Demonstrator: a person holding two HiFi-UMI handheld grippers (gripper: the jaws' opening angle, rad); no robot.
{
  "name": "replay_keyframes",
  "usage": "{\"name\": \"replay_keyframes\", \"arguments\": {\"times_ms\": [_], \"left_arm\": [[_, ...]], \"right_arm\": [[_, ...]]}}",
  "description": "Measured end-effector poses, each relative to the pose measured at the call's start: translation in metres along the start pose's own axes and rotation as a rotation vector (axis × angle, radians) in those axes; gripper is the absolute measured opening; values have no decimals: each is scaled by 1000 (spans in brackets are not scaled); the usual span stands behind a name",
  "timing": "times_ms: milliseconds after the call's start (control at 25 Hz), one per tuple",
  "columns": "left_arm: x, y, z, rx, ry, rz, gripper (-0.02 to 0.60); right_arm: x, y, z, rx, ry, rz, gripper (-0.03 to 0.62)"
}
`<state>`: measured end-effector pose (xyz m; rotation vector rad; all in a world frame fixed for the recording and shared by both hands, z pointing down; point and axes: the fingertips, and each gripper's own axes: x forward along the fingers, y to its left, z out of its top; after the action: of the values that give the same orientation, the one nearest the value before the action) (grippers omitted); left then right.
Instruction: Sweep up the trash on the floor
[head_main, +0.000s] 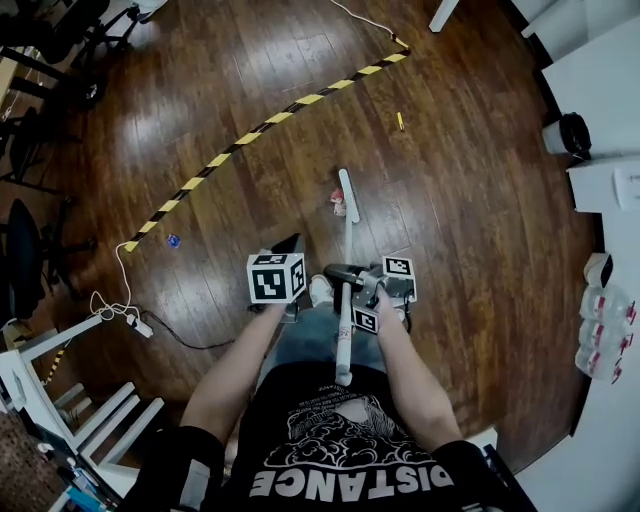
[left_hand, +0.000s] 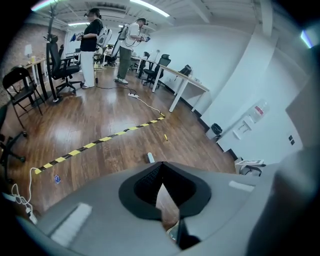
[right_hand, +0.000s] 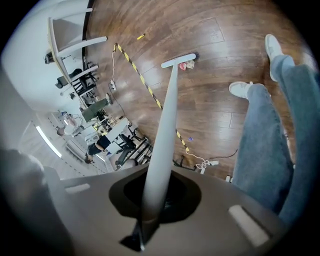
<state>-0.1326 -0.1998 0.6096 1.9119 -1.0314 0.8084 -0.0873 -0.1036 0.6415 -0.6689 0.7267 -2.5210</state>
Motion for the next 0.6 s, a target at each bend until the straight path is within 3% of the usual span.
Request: {"name": "replay_keyframes", "arguments": {"times_ms": [240,600], "left_arm": [[6,-18,6,-10,-14,-47,5],[8,-50,22,33,-43,-81,5]], "right_arm": [[-26,-23,4,-183,38,-297,6],[-100,-17,84,-368,-61,-568,8]]}}
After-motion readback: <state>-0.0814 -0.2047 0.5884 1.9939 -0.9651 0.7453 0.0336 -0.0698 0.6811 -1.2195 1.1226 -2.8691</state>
